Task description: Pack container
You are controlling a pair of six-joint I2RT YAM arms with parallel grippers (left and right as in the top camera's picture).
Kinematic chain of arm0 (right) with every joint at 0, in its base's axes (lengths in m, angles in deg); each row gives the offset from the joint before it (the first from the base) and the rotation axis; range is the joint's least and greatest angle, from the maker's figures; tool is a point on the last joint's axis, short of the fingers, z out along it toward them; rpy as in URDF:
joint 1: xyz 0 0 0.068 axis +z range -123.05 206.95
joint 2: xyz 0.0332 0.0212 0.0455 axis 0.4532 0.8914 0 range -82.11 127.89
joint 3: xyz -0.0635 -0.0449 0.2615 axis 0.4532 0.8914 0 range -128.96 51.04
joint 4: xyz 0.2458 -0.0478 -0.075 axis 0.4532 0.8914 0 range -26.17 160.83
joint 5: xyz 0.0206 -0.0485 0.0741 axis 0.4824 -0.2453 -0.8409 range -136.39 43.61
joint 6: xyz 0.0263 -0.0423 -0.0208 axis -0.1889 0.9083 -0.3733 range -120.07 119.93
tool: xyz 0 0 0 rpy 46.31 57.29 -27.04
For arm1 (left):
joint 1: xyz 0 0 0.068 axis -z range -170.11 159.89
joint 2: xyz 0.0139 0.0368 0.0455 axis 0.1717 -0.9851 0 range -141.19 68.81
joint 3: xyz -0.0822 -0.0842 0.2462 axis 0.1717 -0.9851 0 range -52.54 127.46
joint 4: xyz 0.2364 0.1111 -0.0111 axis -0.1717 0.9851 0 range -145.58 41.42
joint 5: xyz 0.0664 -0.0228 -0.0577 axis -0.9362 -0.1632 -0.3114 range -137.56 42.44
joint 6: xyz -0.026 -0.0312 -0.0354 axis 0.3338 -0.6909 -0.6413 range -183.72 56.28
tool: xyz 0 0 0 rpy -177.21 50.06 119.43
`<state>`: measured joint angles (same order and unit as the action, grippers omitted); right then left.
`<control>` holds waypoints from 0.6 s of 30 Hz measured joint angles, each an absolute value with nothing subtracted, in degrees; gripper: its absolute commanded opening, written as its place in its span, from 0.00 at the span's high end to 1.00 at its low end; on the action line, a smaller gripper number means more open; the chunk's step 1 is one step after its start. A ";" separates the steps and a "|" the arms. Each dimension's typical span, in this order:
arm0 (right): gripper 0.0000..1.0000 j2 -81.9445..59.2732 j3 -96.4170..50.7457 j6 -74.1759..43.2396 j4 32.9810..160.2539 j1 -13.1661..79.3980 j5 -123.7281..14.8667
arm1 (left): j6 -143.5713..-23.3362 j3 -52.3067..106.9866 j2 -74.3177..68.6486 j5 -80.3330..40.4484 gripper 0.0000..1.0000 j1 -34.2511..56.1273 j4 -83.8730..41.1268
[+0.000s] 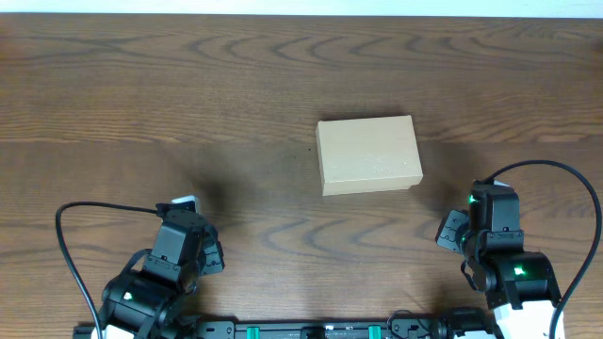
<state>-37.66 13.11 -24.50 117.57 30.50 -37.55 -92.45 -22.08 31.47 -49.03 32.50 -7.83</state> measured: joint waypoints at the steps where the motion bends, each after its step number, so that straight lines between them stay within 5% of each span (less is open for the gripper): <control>1: 0.99 -37.68 13.11 -24.65 117.57 30.50 -37.52 | -92.64 -22.14 31.47 -49.06 0.94 32.50 -7.83; 10: 0.93 -40.98 13.13 -25.37 118.16 30.50 -37.52 | -93.74 -22.21 31.49 -49.06 0.94 32.50 -5.23; 13: 0.77 -42.34 13.13 -25.65 118.11 30.50 -37.48 | -93.74 -22.21 31.54 -49.03 0.92 32.50 -5.89; 16: 0.35 -42.71 13.13 -25.94 117.94 30.50 -37.39 | -93.78 -22.23 31.58 -49.06 0.85 32.50 -6.72; 18: 0.21 -42.69 13.13 -25.98 117.37 30.50 -37.37 | -93.89 -22.23 31.58 -49.06 0.78 32.50 -7.26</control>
